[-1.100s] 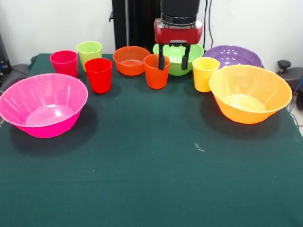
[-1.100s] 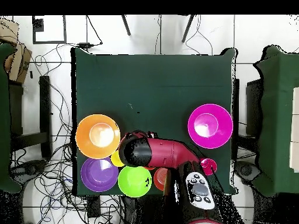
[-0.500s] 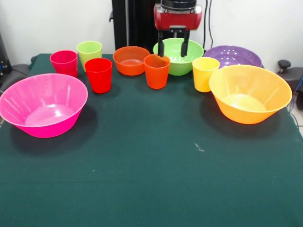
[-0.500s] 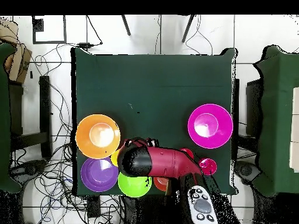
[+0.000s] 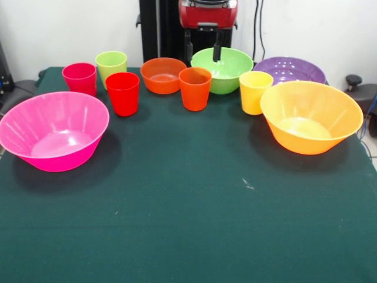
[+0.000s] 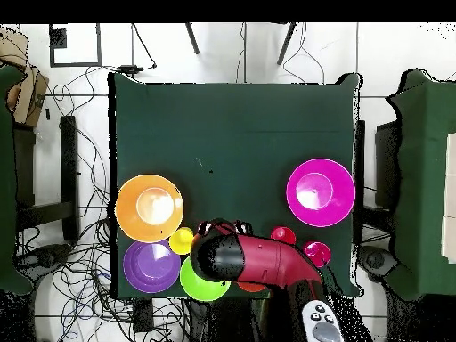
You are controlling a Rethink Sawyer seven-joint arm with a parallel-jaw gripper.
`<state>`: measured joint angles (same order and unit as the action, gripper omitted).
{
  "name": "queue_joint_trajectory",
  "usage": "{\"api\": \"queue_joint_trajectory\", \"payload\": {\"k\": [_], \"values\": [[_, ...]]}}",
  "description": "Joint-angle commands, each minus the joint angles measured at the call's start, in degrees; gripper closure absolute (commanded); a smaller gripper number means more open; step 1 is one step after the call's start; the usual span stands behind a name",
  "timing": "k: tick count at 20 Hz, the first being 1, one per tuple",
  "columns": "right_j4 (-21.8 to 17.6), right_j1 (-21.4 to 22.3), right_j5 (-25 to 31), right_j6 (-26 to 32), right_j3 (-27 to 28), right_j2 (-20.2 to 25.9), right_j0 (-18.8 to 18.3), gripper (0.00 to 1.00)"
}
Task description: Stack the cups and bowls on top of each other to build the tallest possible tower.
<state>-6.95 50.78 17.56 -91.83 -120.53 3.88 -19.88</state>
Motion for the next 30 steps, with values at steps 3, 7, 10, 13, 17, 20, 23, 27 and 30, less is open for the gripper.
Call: {"api": "queue_joint_trajectory", "payload": {"k": [3, 7, 10, 13, 17, 20, 23, 27, 30], "values": [[-3.58, -3.42, -3.09, -4.39, -3.82, 3.35, -2.82, 0.0], [-4.27, -4.13, -4.14, -4.09, -4.27, 3.56, -3.91, 0.0], [-5.01, -4.4, -4.99, -3.9, -5.25, 3.67, -4.66, 0.0], [-5.34, -4.71, -5.5, -4.15, -5.58, 4.02, -4.99, 0.0], [-5.55, -5.39, -6.28, -4.9, -5.8, 4.12, -4.83, 0.0], [-5.47, -5.53, -6.95, -5.86, -6.39, 3.75, -4.22, 0.0], [-5.18, -5.41, -7.32, -6.48, -7.17, 3.83, -3.87, 0.0], [-4.85, -4.8, -7.5, -7.18, -8.4, 3.47, -3.18, 0.0], [-4.52, -5.27, -8.28, -7.69, -8.84, 3.42, -2.83, 0.0]]}}
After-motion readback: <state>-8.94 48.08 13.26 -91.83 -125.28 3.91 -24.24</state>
